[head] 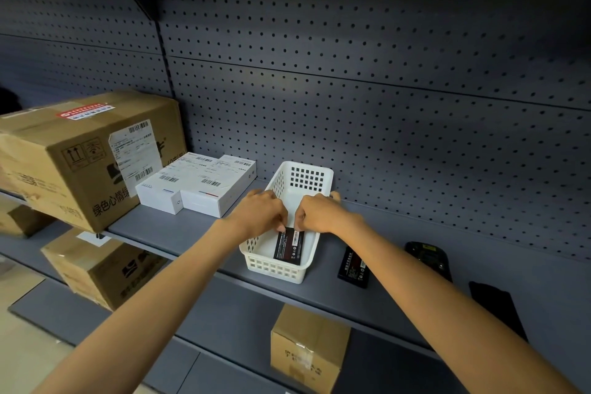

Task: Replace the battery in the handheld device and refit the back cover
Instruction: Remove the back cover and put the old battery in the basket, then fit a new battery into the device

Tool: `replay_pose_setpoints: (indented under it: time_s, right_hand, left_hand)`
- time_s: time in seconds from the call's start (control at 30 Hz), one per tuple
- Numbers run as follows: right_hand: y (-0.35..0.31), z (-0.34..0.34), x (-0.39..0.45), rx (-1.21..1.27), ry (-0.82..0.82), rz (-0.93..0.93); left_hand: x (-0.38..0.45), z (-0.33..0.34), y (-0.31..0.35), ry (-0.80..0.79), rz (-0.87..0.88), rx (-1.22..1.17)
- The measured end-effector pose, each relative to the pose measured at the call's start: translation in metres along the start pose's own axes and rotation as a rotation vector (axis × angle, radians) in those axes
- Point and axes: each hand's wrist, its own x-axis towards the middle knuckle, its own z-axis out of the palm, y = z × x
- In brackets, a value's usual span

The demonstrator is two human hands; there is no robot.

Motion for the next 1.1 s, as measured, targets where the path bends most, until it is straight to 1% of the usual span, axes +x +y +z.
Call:
replay_pose_setpoints:
  time_s: [0.13, 0.2, 0.3, 0.43, 0.63, 0.73, 0.83, 0.97, 1.1]
  right_hand:
    - [0.001, -0.005, -0.001, -0.014, -0.038, -0.007]
    - [0.001, -0.007, -0.001, 0.013, -0.057, -0.015]
    - [0.004, -0.011, -0.006, 0.071, -0.044, -0.03]
    - [0.009, -0.017, -0.014, 0.152, 0.012, -0.068]
    - [0.024, -0.037, -0.034, 0.195, 0.171, -0.106]
    - [0.033, -0.047, -0.046, 0.211, 0.239, -0.094]
    - [0.045, -0.056, -0.058, 0.201, 0.269, -0.075]
    - [0.063, -0.055, -0.074, 0.215, 0.27, -0.026]
    - [0.083, -0.04, -0.087, 0.251, 0.223, 0.025]
  left_hand:
    - [0.001, -0.005, 0.001, -0.011, 0.019, -0.032]
    - [0.001, -0.006, 0.002, -0.026, 0.023, -0.026]
    - [0.001, -0.008, 0.004, -0.038, 0.027, -0.03]
    - [-0.001, -0.013, 0.003, -0.021, 0.014, -0.089]
    - [-0.002, -0.034, 0.012, 0.056, 0.063, -0.008]
    - [0.001, -0.046, 0.021, 0.085, 0.06, -0.047]
    - [0.006, -0.055, 0.032, 0.125, 0.077, -0.084]
    - [0.015, -0.062, 0.058, 0.167, 0.122, -0.043]
    - [0.022, -0.058, 0.08, 0.126, 0.19, -0.049]
